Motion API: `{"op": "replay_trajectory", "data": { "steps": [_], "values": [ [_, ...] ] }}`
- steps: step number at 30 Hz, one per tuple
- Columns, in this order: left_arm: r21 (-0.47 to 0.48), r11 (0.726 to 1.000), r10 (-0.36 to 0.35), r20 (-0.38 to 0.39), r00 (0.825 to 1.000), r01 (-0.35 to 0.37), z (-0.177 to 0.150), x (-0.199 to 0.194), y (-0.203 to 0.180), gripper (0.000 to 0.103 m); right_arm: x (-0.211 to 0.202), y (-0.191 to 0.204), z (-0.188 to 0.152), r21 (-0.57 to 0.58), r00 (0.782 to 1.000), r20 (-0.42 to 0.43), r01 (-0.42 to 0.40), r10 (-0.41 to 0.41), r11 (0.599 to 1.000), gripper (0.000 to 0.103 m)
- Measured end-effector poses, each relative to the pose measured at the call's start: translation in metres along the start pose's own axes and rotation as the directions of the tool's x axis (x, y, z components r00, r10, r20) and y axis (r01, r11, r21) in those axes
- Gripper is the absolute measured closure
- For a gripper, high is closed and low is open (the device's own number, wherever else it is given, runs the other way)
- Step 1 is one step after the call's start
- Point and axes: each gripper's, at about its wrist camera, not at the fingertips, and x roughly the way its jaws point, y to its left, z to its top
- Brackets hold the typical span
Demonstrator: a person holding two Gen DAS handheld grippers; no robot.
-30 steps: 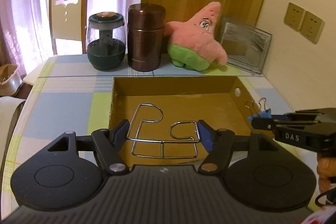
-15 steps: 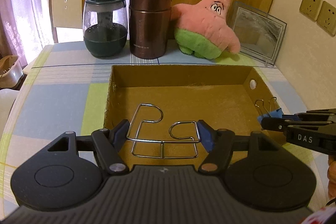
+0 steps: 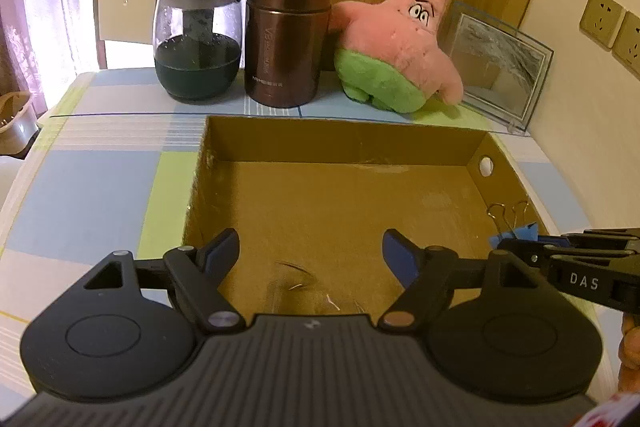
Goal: Organize rigid objects
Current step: 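Lower the wire stand with the left gripper while the right releases the clip into the box, then withdraw both tools from the box back toward the table objects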
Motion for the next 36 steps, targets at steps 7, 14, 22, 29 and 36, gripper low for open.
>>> {"op": "replay_trajectory", "data": {
  "steps": [7,14,22,29,36],
  "values": [
    [0.001,1.000,0.007,0.015,1.000,-0.007,0.000,-0.009,0.003,0.028,-0.001,-0.002,0.000,-0.001,1.000,-0.003,0.012,-0.012,1.000,0.091],
    [0.015,1.000,0.008,0.018,1.000,-0.008,-0.002,-0.019,0.002,0.028,0.000,-0.001,0.000,-0.003,1.000,-0.005,0.005,-0.005,1.000,0.089],
    [0.015,1.000,0.021,0.025,0.999,-0.021,-0.012,-0.037,0.002,0.020,-0.022,-0.010,-0.003,0.055,0.998,0.054,0.016,-0.019,0.998,0.037],
    [0.014,1.000,0.023,0.041,0.999,-0.024,-0.026,-0.067,-0.001,0.020,-0.065,-0.005,-0.018,0.084,0.995,0.104,-0.020,0.011,0.996,0.037],
    [0.024,0.999,0.031,0.067,0.997,-0.033,-0.049,-0.112,-0.011,0.020,-0.116,0.010,-0.052,0.089,0.989,0.142,-0.047,0.034,0.995,0.036]
  ]
}}
